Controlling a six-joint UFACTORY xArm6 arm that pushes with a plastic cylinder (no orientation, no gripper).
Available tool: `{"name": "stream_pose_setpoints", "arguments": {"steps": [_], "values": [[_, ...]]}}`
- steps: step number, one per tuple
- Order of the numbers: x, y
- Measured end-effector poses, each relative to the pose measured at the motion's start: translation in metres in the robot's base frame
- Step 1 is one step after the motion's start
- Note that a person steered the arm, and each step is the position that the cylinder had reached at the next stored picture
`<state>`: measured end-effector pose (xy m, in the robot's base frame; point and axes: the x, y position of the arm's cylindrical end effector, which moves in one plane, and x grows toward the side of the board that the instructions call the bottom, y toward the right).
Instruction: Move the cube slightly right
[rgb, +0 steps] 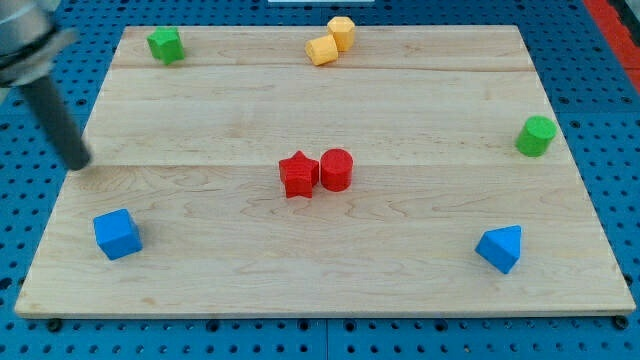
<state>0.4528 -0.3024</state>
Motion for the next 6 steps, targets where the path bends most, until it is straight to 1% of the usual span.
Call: {"name": "stream_pose_setpoints", "arguments": {"steps": [1,2,3,4,5,6], "values": [[0.047,0.028],[0.089,0.029],[0.097,0.089],[0.092,0.153],[0.091,0.176],[0.085,0.138]]}}
